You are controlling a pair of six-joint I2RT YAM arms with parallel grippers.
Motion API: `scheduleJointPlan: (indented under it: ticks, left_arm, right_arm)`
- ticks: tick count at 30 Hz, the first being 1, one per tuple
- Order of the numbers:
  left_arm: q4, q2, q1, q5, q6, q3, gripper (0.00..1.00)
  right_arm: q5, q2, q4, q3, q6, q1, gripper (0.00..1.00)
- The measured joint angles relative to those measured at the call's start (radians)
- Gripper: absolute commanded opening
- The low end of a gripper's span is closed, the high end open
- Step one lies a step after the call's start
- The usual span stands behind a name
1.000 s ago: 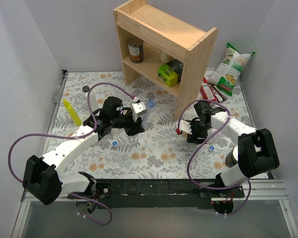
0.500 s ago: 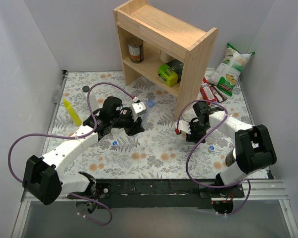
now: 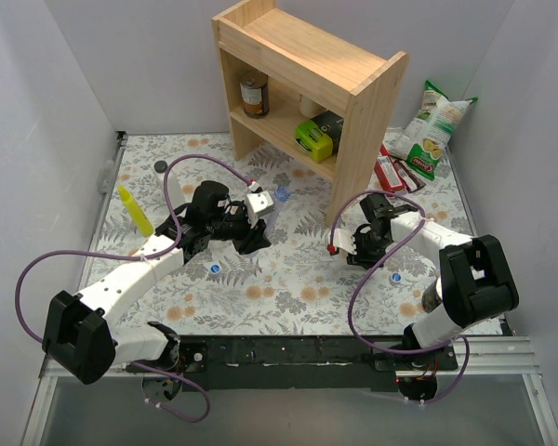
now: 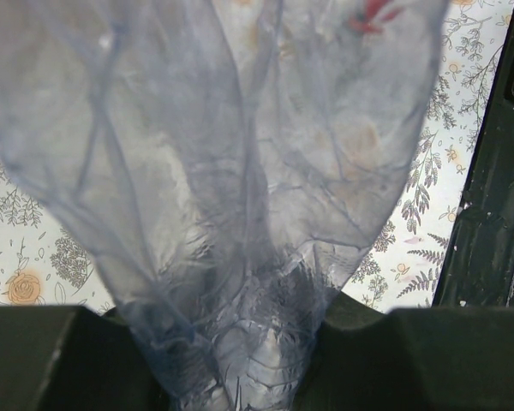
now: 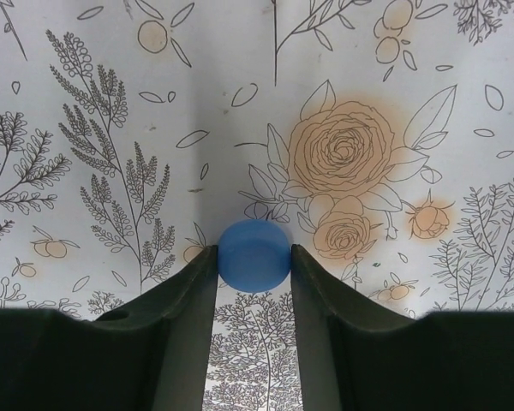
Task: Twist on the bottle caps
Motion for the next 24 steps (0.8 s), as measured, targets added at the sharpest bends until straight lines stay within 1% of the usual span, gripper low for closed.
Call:
scheduleJointPlan:
  ticks: [2, 5, 8, 10, 13, 15, 17, 20, 24]
  left_arm:
    - [0.000, 0.002, 0.000, 0.000, 0.002, 0.000, 0.00]
    - [0.001, 0.018, 0.000, 0.001, 0.020, 0.000, 0.00]
    - [0.003, 0.037, 0.000, 0.024, 0.056, -0.005, 0.00]
    - [0.016, 0.038, 0.000, 0.052, 0.089, -0.029, 0.00]
    - [0.048, 0.029, -0.002, 0.104, 0.114, -0.093, 0.00]
    - [0.091, 0.000, -0.003, 0.144, 0.112, -0.164, 0.00]
    - [0.138, -0.031, -0.008, 0.173, 0.104, -0.223, 0.00]
    - [0.194, -0.050, -0.015, 0.213, 0.101, -0.268, 0.00]
    - [0.249, -0.048, -0.026, 0.237, 0.159, -0.300, 0.00]
  right_arm:
    - [-0.002, -0.009, 0.005, -0.004, 0.006, 0.002, 0.38]
    - [-0.016, -0.041, -0.011, -0.006, 0.021, 0.013, 0.35]
    - [-0.069, -0.115, -0.119, 0.052, 0.061, 0.041, 0.36]
    - [-0.111, -0.175, -0.184, 0.141, 0.098, 0.077, 0.36]
    - [-0.155, -0.252, -0.261, 0.326, 0.199, 0.181, 0.35]
    - [-0.183, -0.274, -0.301, 0.463, 0.273, 0.260, 0.34]
    - [-0.200, -0.270, -0.342, 0.586, 0.342, 0.319, 0.34]
    - [-0.213, -0.224, -0.402, 0.739, 0.412, 0.365, 0.34]
    - [-0.208, -0.147, -0.456, 0.847, 0.442, 0.423, 0.33]
